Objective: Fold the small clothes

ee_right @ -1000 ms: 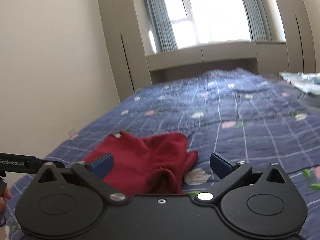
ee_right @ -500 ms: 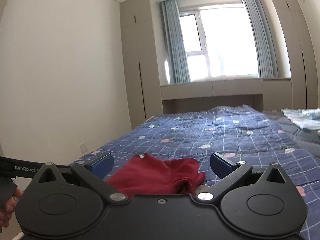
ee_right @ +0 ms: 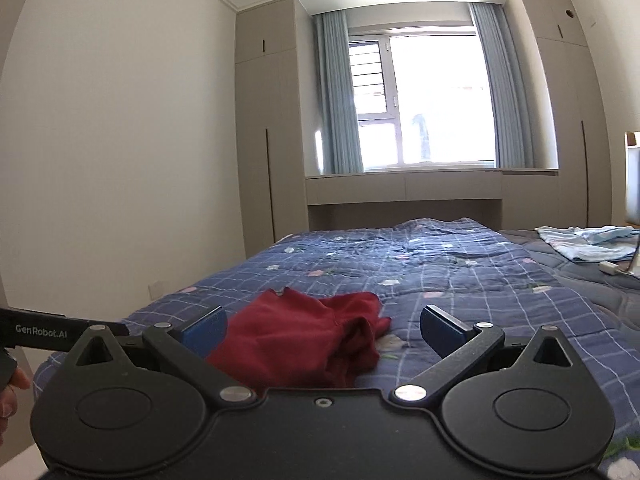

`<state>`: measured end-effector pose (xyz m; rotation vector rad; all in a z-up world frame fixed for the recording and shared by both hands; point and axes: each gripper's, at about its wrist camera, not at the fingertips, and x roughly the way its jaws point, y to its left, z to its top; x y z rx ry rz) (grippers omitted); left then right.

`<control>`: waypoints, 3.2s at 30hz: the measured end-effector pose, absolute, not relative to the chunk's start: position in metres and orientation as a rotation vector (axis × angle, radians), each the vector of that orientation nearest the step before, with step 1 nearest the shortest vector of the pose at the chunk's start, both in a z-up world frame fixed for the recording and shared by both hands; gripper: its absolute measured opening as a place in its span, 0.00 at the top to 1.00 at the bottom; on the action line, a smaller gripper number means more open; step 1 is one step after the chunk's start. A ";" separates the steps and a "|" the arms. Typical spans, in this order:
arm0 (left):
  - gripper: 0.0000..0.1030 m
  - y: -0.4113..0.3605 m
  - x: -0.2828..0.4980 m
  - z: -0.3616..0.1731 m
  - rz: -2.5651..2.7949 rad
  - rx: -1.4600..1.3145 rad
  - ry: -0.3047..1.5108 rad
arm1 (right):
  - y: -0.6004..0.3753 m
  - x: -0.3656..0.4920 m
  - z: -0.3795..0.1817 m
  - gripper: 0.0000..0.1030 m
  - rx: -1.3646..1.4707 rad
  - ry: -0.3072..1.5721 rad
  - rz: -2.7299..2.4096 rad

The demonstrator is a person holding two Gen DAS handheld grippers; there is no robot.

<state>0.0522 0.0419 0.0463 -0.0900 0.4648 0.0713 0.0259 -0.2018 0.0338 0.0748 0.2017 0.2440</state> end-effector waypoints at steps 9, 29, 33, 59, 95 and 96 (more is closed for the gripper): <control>0.00 0.040 0.048 0.022 0.074 -0.114 0.499 | -0.205 0.015 0.012 0.01 0.032 0.219 0.206; 0.00 0.033 0.052 0.003 0.082 -0.082 0.556 | -0.208 0.025 -0.016 0.01 0.047 0.296 0.191; 0.00 0.033 0.052 0.003 0.083 -0.086 0.559 | -0.208 0.025 -0.016 0.00 0.047 0.298 0.193; 0.00 0.035 0.050 0.003 0.087 -0.091 0.560 | -0.207 0.024 -0.018 0.00 0.044 0.300 0.197; 0.00 0.028 0.048 0.002 0.090 -0.081 0.577 | -0.206 0.024 -0.018 0.01 0.044 0.301 0.197; 0.00 0.028 0.048 0.002 0.096 -0.079 0.578 | -0.206 0.024 -0.018 0.01 0.045 0.300 0.197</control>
